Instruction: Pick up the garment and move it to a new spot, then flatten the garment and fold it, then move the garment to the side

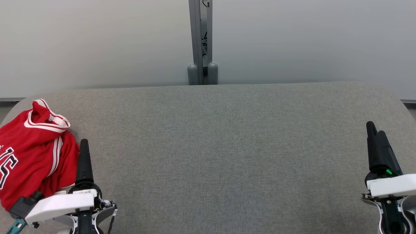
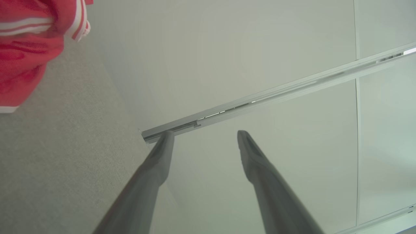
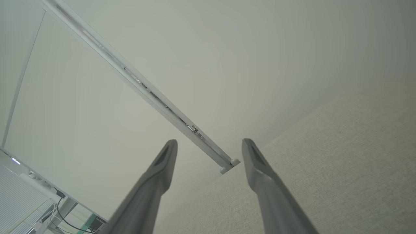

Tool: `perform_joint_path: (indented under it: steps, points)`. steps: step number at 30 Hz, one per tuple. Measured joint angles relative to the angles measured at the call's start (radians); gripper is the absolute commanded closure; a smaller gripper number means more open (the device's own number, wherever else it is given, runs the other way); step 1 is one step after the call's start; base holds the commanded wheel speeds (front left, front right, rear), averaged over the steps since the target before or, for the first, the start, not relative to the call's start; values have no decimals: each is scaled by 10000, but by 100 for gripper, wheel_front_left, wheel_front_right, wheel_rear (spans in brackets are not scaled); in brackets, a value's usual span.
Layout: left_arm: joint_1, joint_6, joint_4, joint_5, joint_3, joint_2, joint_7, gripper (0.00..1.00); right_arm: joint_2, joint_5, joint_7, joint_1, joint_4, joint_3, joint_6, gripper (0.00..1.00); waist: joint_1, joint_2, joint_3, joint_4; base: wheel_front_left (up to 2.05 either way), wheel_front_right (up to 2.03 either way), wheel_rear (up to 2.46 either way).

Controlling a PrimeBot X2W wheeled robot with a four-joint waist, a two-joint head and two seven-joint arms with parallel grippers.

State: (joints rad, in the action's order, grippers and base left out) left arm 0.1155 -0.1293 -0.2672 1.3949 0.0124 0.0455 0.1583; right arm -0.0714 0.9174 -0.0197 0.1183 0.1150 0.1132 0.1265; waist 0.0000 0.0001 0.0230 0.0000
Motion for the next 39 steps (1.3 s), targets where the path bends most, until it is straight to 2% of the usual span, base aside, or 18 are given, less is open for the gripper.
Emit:
perform_joint_path:
  steps: [7,14,15,21,28,39]
  points:
    - [-82,0,364,-1400,257,4,111,0,0,-1758,-288,1,-104,-322,0,0,0,0,26,21,0,0,0]
    - [-160,19,470,-3354,706,0,230,0,59,-3342,-556,2,-27,-529,2,0,0,0,55,44,0,0,0]
    - [-265,117,495,-4015,763,19,274,0,59,-3799,-637,3,-48,-627,2,0,0,0,62,44,0,0,0]
    - [-334,518,955,-5574,364,15,366,0,52,-4949,-867,27,-54,-938,4,0,0,0,89,32,0,0,0]
    - [-570,995,1383,-7200,-382,12,468,0,67,-5793,-1087,151,130,-1118,13,0,0,0,121,0,0,0,0]
    - [-874,2019,943,-9582,-1283,13,598,0,190,-6920,-1453,164,696,-1350,13,0,0,0,233,-54,0,0,0]
